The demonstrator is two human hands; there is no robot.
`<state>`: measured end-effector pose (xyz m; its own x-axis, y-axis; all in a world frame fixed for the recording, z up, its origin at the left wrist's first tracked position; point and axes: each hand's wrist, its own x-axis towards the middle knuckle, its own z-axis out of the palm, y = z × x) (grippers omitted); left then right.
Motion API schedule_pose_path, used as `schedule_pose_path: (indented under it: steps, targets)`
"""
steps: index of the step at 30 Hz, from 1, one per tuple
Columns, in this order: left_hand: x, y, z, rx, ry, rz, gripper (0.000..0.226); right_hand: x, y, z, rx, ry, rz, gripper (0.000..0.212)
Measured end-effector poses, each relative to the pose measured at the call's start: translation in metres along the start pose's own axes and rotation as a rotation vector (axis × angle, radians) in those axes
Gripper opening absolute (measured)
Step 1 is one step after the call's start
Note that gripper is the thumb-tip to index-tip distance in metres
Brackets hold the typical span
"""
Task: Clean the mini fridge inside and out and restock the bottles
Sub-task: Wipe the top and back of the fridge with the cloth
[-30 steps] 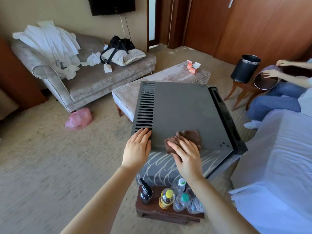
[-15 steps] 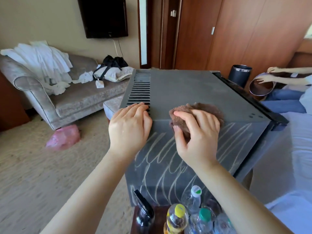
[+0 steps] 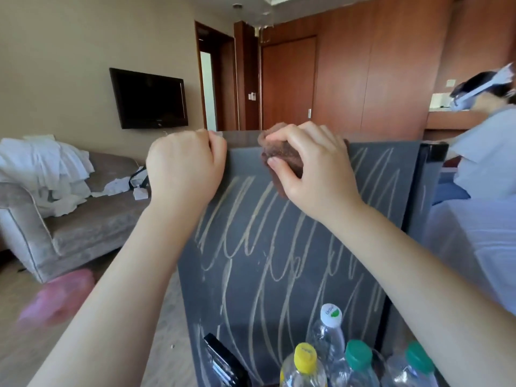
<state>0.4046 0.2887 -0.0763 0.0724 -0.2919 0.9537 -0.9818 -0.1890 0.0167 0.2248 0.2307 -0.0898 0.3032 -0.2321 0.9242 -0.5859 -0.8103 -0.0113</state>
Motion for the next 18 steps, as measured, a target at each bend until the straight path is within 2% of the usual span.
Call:
schedule_pose_path:
  steps: [5, 7, 10, 15, 18]
  targets:
    - [0.001, -0.003, -0.004, -0.039, -0.024, 0.062, 0.037, -0.007, 0.028, -0.023, -0.001, -0.041, 0.001, 0.027]
    - [0.002, -0.004, -0.007, -0.027, -0.049, 0.084, 0.042, -0.017, 0.063, -0.042, 0.003, -0.014, 0.071, 0.023]
    - [0.013, -0.013, -0.014, -0.033, -0.176, 0.131, 0.043, -0.038, 0.115, -0.073, 0.028, 0.057, 0.218, 0.022]
    - [0.028, -0.038, -0.021, -0.330, -0.220, 0.081, 0.037, -0.047, 0.135, -0.084, 0.026, 0.070, 0.306, 0.025]
    - [0.021, -0.040, -0.010, -0.541, -0.245, 0.028, 0.041, -0.042, 0.117, -0.070, 0.043, 0.107, 0.255, 0.025]
